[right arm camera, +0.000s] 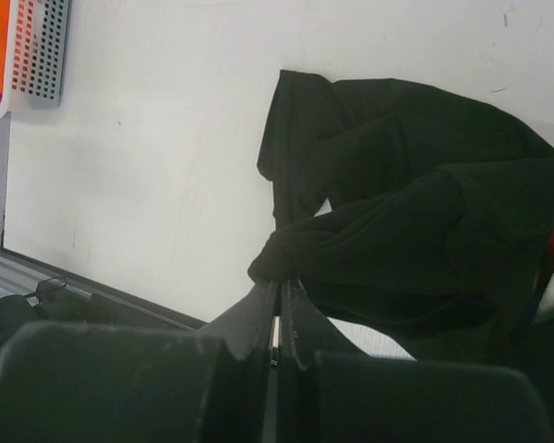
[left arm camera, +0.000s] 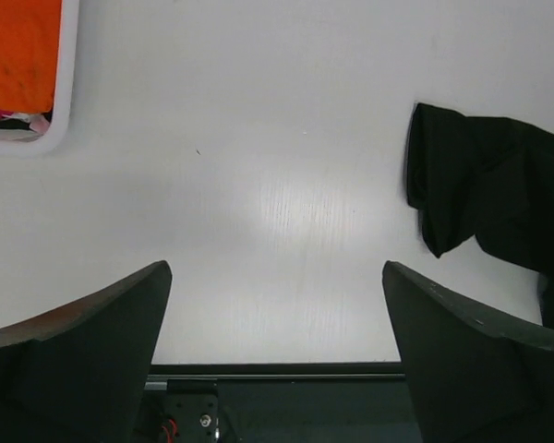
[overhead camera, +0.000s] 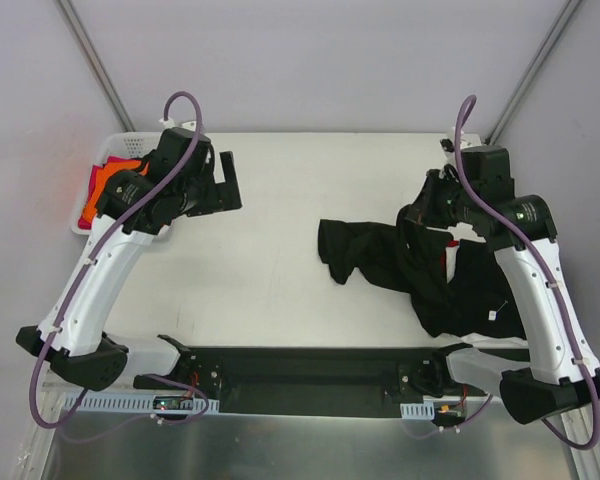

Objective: Fold and stack the t-shirts

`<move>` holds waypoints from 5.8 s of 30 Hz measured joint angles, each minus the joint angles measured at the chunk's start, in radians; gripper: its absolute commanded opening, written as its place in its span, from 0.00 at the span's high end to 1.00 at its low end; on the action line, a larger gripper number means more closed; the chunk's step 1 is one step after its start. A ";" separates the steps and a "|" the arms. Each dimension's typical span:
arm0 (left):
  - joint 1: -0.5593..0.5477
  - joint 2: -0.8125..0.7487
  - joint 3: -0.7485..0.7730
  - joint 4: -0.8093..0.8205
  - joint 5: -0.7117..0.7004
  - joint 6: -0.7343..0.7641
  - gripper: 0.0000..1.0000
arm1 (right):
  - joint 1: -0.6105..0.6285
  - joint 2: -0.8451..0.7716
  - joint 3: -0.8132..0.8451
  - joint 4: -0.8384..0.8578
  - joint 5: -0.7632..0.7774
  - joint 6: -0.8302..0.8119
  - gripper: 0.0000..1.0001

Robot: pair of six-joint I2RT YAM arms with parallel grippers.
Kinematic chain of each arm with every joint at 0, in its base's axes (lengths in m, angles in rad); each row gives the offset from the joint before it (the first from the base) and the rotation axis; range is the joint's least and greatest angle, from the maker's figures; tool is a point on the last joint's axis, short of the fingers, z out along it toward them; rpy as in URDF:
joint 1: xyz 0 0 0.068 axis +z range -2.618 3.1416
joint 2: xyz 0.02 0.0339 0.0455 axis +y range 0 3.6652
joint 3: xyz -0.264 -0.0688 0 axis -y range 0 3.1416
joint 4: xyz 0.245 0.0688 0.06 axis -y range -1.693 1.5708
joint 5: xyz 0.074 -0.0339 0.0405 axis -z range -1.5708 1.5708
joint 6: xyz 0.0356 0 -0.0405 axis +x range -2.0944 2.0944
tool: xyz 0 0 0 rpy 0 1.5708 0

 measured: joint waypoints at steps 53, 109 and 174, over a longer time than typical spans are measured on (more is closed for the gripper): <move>-0.037 0.599 -0.157 0.223 0.524 0.029 0.07 | 0.006 0.497 -0.039 0.016 -0.164 -0.037 0.36; -0.037 0.575 -0.036 0.202 0.544 0.088 0.04 | -0.021 0.568 0.401 0.043 -0.253 0.007 0.99; -0.402 0.924 -0.049 0.651 0.577 -0.096 0.01 | -0.398 0.525 0.600 0.004 -0.393 0.142 0.99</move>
